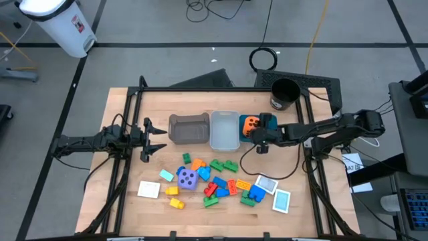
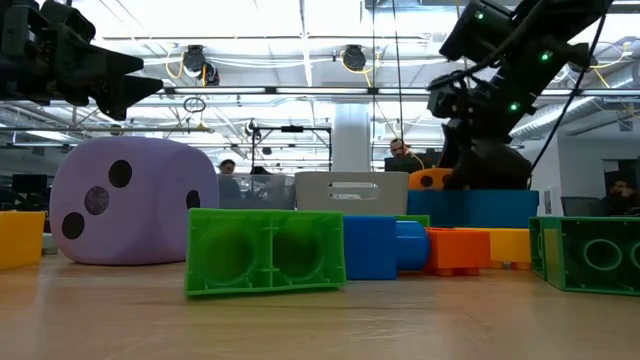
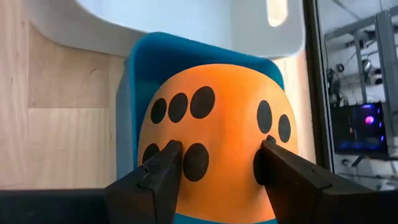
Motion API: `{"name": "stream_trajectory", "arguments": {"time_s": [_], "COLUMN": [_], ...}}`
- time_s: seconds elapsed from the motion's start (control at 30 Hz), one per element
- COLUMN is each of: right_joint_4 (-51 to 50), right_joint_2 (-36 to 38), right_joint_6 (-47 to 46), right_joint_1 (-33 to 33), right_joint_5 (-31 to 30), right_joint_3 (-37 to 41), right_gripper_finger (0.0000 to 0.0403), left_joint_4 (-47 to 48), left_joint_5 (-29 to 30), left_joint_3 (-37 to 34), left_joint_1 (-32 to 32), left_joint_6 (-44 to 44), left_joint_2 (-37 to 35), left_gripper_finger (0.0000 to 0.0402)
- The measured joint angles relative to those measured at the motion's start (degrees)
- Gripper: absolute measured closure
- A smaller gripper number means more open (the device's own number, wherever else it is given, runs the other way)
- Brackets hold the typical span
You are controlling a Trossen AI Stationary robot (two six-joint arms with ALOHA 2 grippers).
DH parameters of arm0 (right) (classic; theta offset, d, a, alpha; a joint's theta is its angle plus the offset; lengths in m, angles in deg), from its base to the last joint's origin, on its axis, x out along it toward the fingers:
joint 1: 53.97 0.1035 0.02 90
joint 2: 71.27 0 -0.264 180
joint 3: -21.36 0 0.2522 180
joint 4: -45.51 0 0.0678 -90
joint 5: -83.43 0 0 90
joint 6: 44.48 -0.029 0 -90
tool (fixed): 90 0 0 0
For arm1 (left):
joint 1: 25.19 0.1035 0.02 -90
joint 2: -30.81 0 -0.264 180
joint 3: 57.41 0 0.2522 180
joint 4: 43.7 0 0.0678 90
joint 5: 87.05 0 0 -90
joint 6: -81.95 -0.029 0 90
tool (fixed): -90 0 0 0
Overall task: Pick & Place Toys
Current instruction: Put the orange die into the blue bin, then adjust the blue bin on the table
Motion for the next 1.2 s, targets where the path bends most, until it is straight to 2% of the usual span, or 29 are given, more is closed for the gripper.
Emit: {"name": "stream_trajectory", "arguments": {"time_s": [0.37,0.87,1.2], "right_joint_4": [2.2,5.3,8.1], "right_joint_2": [-2.2,-2.2,-2.2], "right_joint_6": [3.2,2.9,3.2], "right_joint_1": [0.0,0.2,3.0], "right_joint_5": [2.1,3.1,2.8], "right_joint_3": [0.0,0.0,0.0], "right_gripper_finger": [0.0213,0.0125,0.0119], "left_joint_4": [0.0,0.0,0.0], "left_joint_5": [-0.1,-0.3,-0.3], "left_joint_3": [0.0,0.0,0.0], "left_joint_1": [0.0,0.0,0.0], "left_joint_6": [0.0,0.0,0.0], "left_joint_2": [0.0,0.0,0.0], "left_gripper_finger": [0.0133,0.0133,0.0133]}}
